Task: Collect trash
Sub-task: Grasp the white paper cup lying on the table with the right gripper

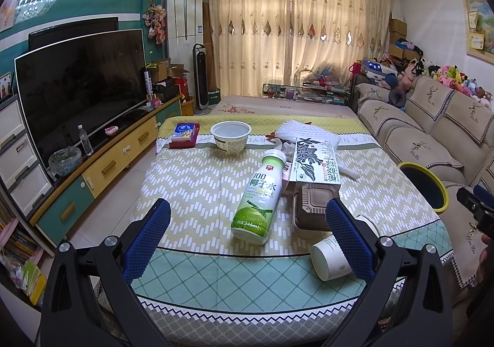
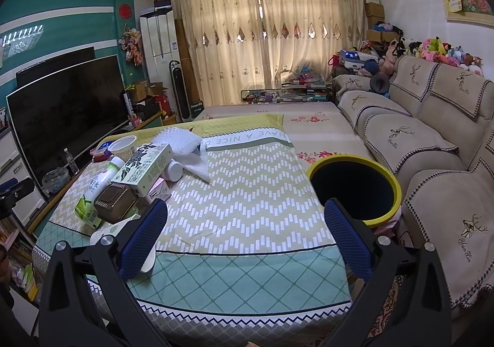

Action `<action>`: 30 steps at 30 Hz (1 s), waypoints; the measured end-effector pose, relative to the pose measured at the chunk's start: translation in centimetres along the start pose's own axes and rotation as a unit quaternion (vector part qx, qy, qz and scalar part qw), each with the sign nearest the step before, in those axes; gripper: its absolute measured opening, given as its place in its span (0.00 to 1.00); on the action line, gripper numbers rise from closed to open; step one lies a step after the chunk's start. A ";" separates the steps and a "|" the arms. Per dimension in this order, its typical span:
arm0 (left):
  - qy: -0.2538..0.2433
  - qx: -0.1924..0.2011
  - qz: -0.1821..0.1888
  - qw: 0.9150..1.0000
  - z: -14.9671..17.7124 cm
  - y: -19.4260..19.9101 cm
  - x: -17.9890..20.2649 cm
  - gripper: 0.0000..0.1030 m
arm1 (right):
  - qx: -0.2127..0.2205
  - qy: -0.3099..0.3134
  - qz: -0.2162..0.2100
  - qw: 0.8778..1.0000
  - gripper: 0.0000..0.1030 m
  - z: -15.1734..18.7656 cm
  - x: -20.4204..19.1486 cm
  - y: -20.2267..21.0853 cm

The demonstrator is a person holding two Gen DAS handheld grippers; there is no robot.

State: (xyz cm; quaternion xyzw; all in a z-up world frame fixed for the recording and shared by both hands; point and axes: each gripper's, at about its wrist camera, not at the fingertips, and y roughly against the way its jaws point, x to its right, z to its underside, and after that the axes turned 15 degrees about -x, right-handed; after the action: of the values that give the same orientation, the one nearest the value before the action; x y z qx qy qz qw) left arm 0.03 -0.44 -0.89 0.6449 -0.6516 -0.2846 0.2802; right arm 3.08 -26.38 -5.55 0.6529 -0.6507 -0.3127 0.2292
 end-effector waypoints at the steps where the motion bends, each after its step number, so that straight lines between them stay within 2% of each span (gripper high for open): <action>1: 0.001 0.000 -0.001 1.000 0.0 0.0 -0.1 0.96 | -0.002 0.002 -0.004 1.000 0.94 0.0 -0.1 -0.1; 5: 0.007 0.001 -0.005 1.000 -0.1 0.0 -0.4 0.96 | -0.014 0.012 -0.026 0.999 0.94 0.1 -0.6 -0.8; 12: 0.012 -0.001 -0.010 1.000 -0.2 -0.4 -1.0 0.96 | -0.071 0.071 -0.089 0.991 0.93 0.9 -4.5 -4.0; 13: 0.012 -0.003 -0.010 1.000 -0.2 -0.5 -1.0 0.96 | -0.079 0.079 -0.100 0.989 0.91 1.0 -5.2 -4.4; 18: 0.013 -0.012 -0.009 1.000 0.0 -1.3 -1.0 0.96 | -0.114 0.116 -0.135 0.978 0.69 1.8 -8.6 -6.2; 23: 0.016 -0.017 -0.008 1.000 0.0 -1.8 -1.4 0.96 | -0.144 0.140 -0.173 0.964 0.66 2.5 -10.9 -7.8; 28: 0.020 -0.022 -0.007 1.000 0.1 -2.2 -1.7 0.96 | -0.172 0.145 -0.203 0.953 0.64 2.4 -11.5 -9.4; 30: 0.021 -0.024 -0.007 0.999 0.2 -2.5 -1.7 0.96 | -0.178 0.150 -0.206 0.950 0.49 2.5 -11.9 -9.7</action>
State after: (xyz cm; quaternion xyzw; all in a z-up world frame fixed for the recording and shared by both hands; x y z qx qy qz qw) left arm 1.60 1.26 -2.79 0.6482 -0.6345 -0.2883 0.3069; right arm 8.62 -13.85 -12.85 0.7605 -0.3938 -0.3623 0.3678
